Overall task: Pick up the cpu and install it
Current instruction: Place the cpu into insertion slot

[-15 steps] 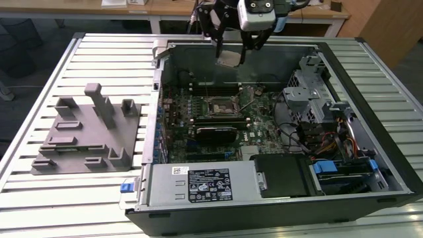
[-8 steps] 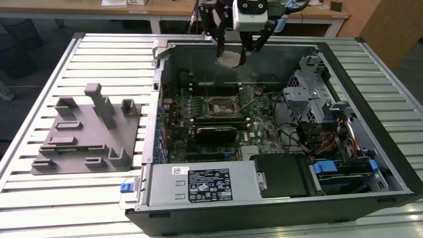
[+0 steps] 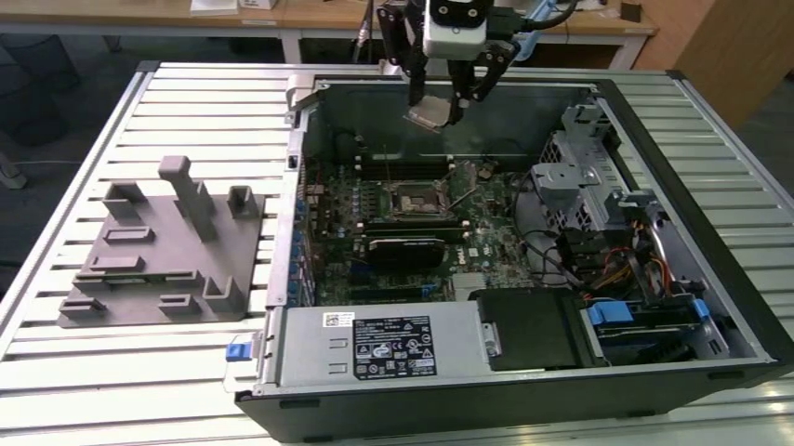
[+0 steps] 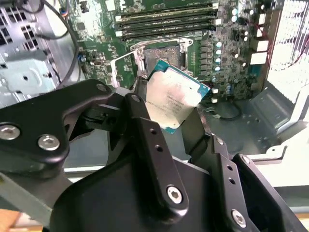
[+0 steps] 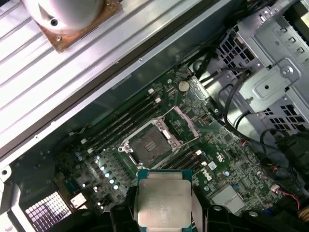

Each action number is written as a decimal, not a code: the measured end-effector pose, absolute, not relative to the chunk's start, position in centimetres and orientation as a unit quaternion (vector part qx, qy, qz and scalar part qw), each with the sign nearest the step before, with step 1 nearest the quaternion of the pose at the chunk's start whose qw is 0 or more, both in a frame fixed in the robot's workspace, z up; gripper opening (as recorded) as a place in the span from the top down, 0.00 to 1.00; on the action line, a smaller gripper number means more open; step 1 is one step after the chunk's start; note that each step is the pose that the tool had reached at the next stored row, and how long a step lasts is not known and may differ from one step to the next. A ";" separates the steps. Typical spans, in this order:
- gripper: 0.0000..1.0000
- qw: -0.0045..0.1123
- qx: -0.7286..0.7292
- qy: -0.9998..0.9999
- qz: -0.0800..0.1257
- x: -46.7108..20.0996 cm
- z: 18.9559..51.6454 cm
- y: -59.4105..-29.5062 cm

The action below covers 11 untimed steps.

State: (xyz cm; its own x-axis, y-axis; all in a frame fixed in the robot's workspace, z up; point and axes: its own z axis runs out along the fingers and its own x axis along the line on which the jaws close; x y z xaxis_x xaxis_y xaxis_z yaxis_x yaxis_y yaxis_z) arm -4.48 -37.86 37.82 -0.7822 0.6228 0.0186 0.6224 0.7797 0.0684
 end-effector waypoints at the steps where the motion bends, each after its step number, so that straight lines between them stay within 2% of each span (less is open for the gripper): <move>1: 0.47 0.003 0.336 0.941 0.035 -4.5 37.8 -37.9; 11: 0.47 0.005 0.400 0.916 0.035 -4.5 37.6 -37.8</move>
